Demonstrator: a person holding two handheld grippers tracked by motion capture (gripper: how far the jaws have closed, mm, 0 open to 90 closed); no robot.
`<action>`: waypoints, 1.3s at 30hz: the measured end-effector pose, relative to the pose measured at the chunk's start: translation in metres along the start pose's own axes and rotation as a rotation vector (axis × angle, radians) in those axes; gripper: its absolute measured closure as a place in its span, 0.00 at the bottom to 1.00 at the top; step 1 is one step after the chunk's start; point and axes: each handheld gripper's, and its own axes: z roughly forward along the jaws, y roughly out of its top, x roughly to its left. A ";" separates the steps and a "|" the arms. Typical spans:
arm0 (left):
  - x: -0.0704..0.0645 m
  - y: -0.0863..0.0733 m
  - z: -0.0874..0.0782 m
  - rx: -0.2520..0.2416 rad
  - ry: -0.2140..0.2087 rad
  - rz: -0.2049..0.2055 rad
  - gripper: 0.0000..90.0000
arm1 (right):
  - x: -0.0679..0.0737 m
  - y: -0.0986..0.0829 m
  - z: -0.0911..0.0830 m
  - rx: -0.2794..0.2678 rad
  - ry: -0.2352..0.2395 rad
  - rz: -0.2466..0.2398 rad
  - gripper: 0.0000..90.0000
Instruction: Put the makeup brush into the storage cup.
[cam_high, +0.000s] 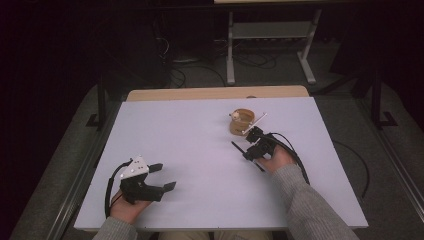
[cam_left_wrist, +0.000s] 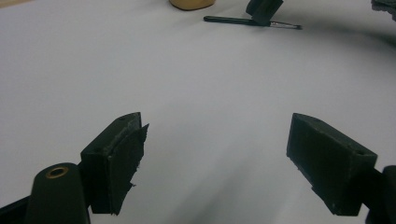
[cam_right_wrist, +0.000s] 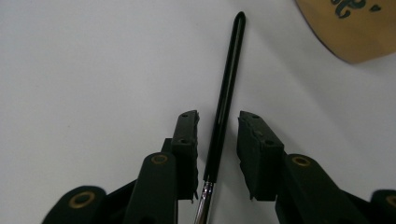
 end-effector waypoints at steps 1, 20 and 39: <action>0.000 0.000 0.000 0.003 0.000 0.001 0.20 | 0.000 -0.001 0.001 0.002 -0.001 -0.002 0.76; 0.000 0.000 0.001 0.002 -0.001 0.000 0.21 | 0.010 -0.002 0.005 0.017 -0.068 -0.025 0.92; -0.006 0.006 0.002 0.011 -0.008 0.019 0.24 | 0.001 -0.010 -0.016 -0.082 0.030 -0.027 0.92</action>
